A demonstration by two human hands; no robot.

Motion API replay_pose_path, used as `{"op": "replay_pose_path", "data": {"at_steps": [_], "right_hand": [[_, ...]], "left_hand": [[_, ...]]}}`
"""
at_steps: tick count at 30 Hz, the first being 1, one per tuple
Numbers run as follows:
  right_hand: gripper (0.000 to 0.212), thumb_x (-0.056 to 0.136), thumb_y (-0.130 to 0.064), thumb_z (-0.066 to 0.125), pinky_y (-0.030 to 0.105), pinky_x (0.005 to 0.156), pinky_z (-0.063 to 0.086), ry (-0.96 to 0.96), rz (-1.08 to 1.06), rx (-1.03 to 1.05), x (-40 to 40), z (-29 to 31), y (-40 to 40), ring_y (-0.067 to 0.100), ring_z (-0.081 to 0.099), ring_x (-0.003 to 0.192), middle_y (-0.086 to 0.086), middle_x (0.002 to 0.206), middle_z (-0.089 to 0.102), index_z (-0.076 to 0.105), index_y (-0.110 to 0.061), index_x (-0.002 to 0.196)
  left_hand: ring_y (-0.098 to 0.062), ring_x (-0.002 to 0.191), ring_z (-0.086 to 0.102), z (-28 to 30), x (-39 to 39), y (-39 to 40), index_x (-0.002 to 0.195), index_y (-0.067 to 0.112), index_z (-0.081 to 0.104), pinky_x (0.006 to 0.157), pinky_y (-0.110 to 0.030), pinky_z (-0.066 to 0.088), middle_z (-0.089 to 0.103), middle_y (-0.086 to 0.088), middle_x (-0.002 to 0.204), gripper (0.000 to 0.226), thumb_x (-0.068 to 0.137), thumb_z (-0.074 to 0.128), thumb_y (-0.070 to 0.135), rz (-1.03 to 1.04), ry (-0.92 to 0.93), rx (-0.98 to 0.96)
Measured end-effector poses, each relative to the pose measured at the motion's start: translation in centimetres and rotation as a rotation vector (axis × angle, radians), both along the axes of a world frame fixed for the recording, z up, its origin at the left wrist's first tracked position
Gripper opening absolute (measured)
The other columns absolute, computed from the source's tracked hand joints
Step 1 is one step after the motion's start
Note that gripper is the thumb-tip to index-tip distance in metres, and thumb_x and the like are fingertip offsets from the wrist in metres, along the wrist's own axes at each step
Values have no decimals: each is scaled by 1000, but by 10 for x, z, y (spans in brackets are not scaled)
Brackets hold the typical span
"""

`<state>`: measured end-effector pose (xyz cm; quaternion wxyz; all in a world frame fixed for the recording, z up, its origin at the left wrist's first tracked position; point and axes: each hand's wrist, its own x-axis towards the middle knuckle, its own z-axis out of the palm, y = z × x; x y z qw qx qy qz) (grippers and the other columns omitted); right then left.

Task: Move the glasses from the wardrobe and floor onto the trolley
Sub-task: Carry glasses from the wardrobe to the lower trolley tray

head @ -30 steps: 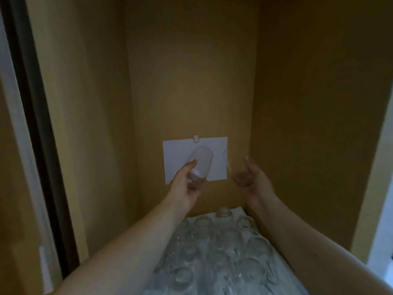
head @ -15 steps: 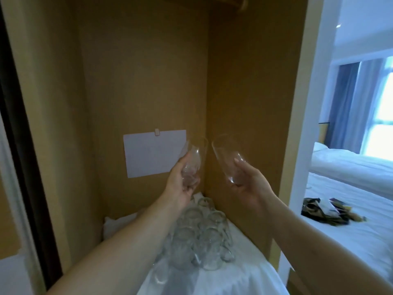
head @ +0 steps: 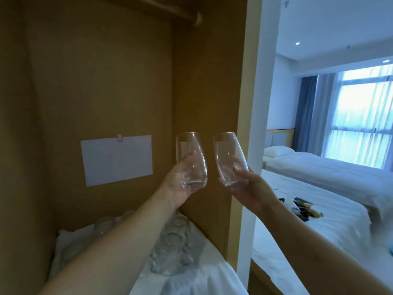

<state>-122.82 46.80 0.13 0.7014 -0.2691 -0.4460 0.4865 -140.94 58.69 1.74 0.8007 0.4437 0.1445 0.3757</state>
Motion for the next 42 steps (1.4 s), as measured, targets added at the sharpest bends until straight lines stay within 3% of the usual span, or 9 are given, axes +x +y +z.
{"op": "replay_pose_path", "data": {"at_steps": [3,13,20,24,27,28,32,37,42], "right_hand": [[89,73,-19,88,53,115,36,14,6,-15,34,-4,-24,38,51,135,21,146,53,42,-20,149],[89,68,-12,84,55,94,54,86,-223,-98,150,-21,-129,44,60,124,22,137,60,43,-14,147],[69,67,-31,94,49,87,56,182,-417,-148,237,-45,-226,36,68,109,19,124,65,66,-10,126],[70,63,-49,93,52,90,56,238,-532,-203,276,-62,-279,35,69,110,16,122,70,72,-11,117],[75,61,-62,88,52,90,57,231,-659,-230,299,-74,-318,36,66,116,17,127,68,75,-13,116],[81,61,-63,87,50,88,57,239,-706,-240,308,-78,-330,38,67,114,18,127,68,72,-11,121],[84,72,-62,79,45,81,58,290,-873,-261,341,-95,-375,39,70,104,19,119,71,59,-6,133],[84,76,-60,77,44,81,57,318,-1015,-280,380,-106,-407,32,72,94,16,110,72,56,-8,137],[105,51,-64,92,45,80,57,329,-1145,-315,422,-102,-416,33,69,94,21,115,70,59,-6,134]], "left_hand": [[-29,86,74,-2,31,-22,116,14,71,85,-46,59,76,-11,108,53,73,85,41,-33,-3,17],[-34,92,71,-15,170,-111,122,12,62,90,-49,55,73,-12,108,95,41,102,38,-277,46,9],[-34,101,74,-34,279,-185,130,14,57,81,-45,59,75,-13,113,102,48,93,63,-346,177,20],[-33,94,74,-49,334,-232,102,11,78,81,-44,61,75,-17,107,78,56,83,74,-489,221,69],[-58,89,56,-57,376,-265,120,-11,57,96,-51,52,50,-42,102,95,77,70,73,-634,242,34],[-50,82,54,-59,391,-275,118,-6,56,90,-47,52,48,-36,97,88,78,69,72,-676,227,6],[-33,79,63,-74,453,-301,145,-7,39,70,-40,55,44,-39,141,102,80,68,66,-747,239,-94],[-28,76,53,-89,529,-321,82,7,72,65,-35,54,56,-13,81,54,71,80,60,-964,208,-103],[-22,71,42,-103,607,-327,74,9,77,68,-34,45,42,-7,82,44,76,83,53,-1169,163,-124]]}}
